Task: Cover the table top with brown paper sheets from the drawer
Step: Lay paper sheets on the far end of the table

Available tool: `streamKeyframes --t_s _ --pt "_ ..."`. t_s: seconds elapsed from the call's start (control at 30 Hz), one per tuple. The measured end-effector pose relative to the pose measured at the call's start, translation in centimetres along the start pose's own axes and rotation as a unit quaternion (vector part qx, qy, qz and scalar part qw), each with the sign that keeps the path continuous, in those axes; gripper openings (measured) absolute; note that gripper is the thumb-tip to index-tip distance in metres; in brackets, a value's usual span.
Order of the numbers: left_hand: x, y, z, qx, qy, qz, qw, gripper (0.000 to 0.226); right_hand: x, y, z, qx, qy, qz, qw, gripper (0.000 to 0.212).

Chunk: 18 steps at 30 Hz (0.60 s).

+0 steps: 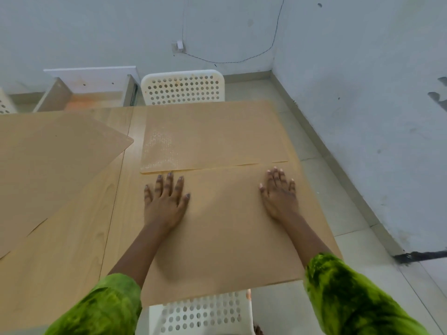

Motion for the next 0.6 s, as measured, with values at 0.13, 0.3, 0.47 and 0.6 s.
streamKeyframes --t_s 0.13,0.3,0.47,0.6 --pt "3.3 6.7 0.1 0.064 0.001 0.104 0.993 0.070 -6.9 6.7 1.3 0.060 0.004 -0.088 0.994 0.063" --pt "4.1 11.5 3.4 0.034 0.005 0.097 0.995 0.065 -9.7 11.5 5.1 -0.004 -0.050 -0.131 0.990 0.076" --pt "2.2 11.0 3.8 0.033 -0.010 0.066 0.997 0.067 -7.4 11.2 5.2 0.004 0.006 -0.117 0.993 0.072" --pt "-1.4 10.0 3.0 0.034 0.000 0.009 0.999 0.070 -1.2 11.2 4.2 0.018 0.024 -0.041 0.999 0.079"
Point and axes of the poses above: each hand's wrist, its own y-axis away from the middle knuckle, its own z-axis out of the palm, x = y × z, the point moved 6 cm from there along -y, towards the middle knuckle, and after that the axes turned 10 degrees about -z, right-handed, at the moved point
